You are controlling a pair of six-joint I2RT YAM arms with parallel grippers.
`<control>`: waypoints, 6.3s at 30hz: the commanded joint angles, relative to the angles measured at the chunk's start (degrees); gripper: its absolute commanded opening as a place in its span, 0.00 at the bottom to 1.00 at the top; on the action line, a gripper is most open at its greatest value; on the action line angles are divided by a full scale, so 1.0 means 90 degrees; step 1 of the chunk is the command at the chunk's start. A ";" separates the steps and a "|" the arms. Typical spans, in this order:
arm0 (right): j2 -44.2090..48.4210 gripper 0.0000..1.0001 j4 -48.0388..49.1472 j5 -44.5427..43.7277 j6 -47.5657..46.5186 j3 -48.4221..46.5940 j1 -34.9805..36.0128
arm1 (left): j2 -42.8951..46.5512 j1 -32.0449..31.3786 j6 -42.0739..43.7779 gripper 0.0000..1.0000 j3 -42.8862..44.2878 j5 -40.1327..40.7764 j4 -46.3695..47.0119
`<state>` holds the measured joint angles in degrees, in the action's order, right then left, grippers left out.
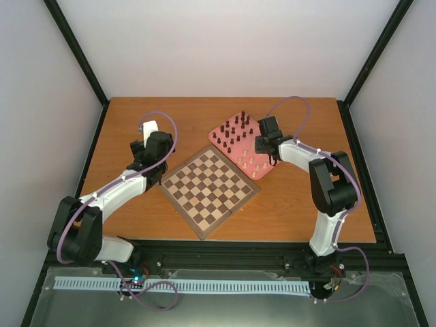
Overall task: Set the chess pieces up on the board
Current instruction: Pick up the chess piece from the storage box, then place the chess piece on the chessboard.
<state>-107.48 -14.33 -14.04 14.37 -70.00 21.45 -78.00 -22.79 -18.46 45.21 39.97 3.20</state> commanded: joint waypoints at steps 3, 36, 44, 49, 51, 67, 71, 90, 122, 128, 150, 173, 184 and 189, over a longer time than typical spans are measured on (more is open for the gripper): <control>0.0151 0.38 0.0266 0.0118 -0.0082 -0.0045 0.0052 | -0.0015 -0.0049 -0.0088 1.00 0.0263 0.0146 0.0015; 0.0097 0.29 0.0012 -0.0133 0.0217 -0.0605 -0.0784 | 0.0023 -0.0048 -0.0126 1.00 0.0344 0.0215 -0.0144; 0.0024 0.30 -0.0224 0.0162 -0.0076 -0.0684 -0.0535 | 0.0012 -0.0047 -0.0122 1.00 0.0349 0.0308 -0.0153; 0.0128 0.35 -0.0329 0.0164 -0.0219 -0.0536 -0.0235 | -0.0071 -0.0047 -0.0141 1.00 0.0376 0.0331 -0.0170; 0.0188 0.36 -0.0292 0.0185 -0.0235 -0.0409 -0.0210 | -0.0066 -0.0054 -0.0156 1.00 0.0359 0.0317 -0.0156; -0.0431 0.36 -0.0463 0.0333 -0.0337 -0.0631 0.0043 | -0.0235 -0.0046 -0.0155 1.00 0.0407 0.0402 -0.0114; -0.0476 0.36 -0.0436 0.0406 -0.0363 -0.0672 0.0057 | -0.0276 -0.0050 -0.0147 1.00 0.0427 0.0422 -0.0106; -0.0601 0.30 -0.0643 0.0346 -0.0356 -0.0768 0.0067 | -0.0368 -0.0048 -0.0174 1.00 0.0471 0.0505 -0.0131; -0.0643 0.03 -0.0724 0.0190 -0.0231 -0.0671 0.0064 | -0.0258 -0.0047 -0.0268 1.00 0.0411 0.0567 -0.0209; -0.0028 0.03 -0.0749 0.0026 -0.0181 -0.0438 0.0099 | -0.0258 -0.0052 -0.0274 1.00 0.0432 0.0598 -0.0224; 0.1000 0.03 -0.1074 -0.0420 -0.0612 -0.0515 0.2297 | -0.0243 0.0200 -0.1170 1.00 0.0921 0.0906 -0.1315; -0.0021 0.03 -0.1338 -0.0808 -0.0256 -0.0954 0.4689 | 0.2211 0.0344 -0.1097 1.00 0.1292 -0.0084 -0.2114; -0.0304 0.03 -0.1575 -0.0708 -0.0293 -0.1375 0.5290 | 0.2430 0.0344 -0.1007 1.00 0.1208 -0.0036 -0.2145; -0.0630 0.03 -0.1672 -0.0699 -0.0385 -0.1682 0.5487 | 0.2360 0.0344 -0.1016 1.00 0.1179 -0.0048 -0.2095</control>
<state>-110.63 -28.08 -20.29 11.53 -82.24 69.36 -56.25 -19.97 -28.64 55.75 39.66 -15.14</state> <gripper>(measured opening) 0.142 0.998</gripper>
